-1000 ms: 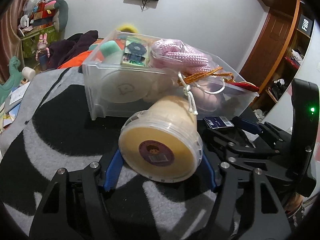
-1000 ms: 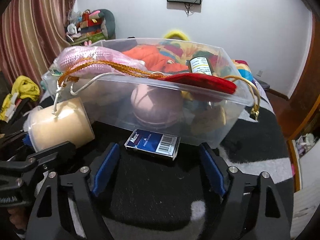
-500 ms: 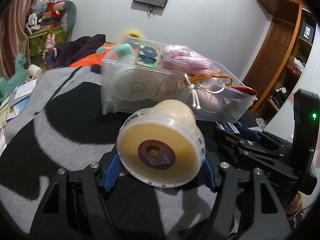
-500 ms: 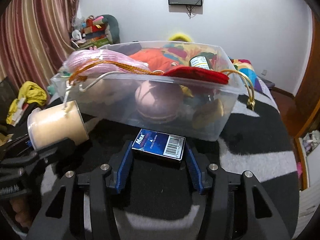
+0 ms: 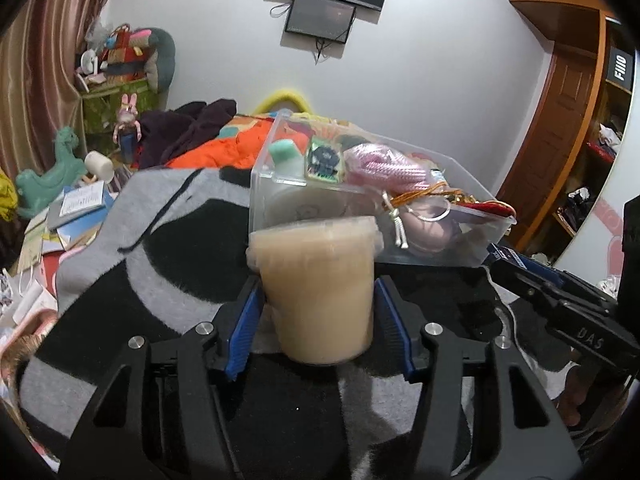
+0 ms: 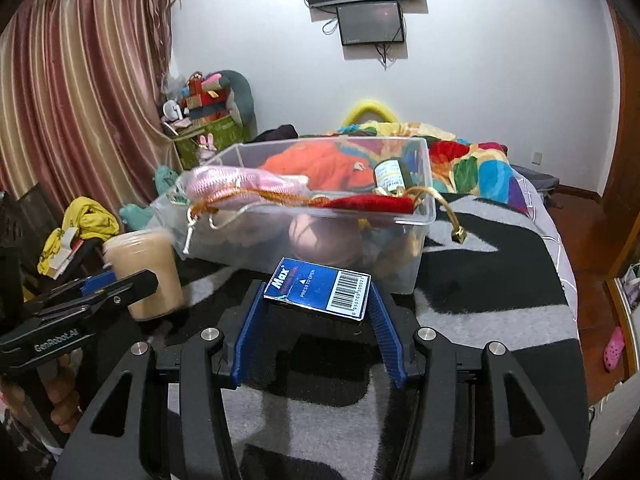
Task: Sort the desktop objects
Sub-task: 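Grasp the cream jar with the left tool while the right tool grasps the blue card box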
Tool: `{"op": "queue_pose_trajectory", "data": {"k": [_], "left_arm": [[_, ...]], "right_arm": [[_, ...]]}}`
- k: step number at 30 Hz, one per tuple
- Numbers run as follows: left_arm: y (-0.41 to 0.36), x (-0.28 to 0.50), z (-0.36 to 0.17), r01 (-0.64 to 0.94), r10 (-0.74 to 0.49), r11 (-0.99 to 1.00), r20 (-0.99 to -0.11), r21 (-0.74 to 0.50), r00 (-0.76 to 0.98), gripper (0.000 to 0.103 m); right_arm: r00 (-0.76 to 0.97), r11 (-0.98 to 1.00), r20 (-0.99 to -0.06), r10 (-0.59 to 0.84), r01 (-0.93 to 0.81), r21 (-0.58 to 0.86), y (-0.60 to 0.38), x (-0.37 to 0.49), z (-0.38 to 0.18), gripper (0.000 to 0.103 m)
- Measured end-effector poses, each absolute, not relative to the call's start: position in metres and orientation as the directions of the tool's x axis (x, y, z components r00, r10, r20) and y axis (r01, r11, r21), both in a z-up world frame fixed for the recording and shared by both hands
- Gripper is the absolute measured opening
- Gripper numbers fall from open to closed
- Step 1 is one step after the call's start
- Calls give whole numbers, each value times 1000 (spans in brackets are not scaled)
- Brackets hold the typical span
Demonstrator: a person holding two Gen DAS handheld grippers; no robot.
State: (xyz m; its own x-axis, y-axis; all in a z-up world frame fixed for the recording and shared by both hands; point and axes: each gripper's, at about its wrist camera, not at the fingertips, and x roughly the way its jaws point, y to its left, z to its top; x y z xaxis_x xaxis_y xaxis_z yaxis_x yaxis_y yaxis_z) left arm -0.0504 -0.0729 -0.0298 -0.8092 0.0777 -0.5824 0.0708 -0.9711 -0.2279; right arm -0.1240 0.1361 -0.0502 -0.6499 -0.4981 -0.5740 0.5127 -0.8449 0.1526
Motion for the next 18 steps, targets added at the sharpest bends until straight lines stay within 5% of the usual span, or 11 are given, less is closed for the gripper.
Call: {"op": "queue_pose_trajectory", "data": {"k": [12, 13, 14, 18], "left_arm": [[-71, -44, -25, 58, 92, -970, -577, -236, -811, 54], [-72, -42, -23, 59, 91, -969, -569, -239, -817, 45], [-73, -39, -18, 53, 88, -971, -551, -235, -830, 18], [-66, -39, -5, -4, 126, -976, -548, -219, -827, 20]], "right_arm": [[-654, -840, -556, -512, 517, 165, 139, -123, -46, 48], [-656, -840, -555, -511, 517, 163, 139, -123, -45, 48], [-660, -841, -551, -511, 516, 163, 140, -123, -44, 48], [-656, -839, -554, -512, 520, 161, 139, -124, -43, 48]]}}
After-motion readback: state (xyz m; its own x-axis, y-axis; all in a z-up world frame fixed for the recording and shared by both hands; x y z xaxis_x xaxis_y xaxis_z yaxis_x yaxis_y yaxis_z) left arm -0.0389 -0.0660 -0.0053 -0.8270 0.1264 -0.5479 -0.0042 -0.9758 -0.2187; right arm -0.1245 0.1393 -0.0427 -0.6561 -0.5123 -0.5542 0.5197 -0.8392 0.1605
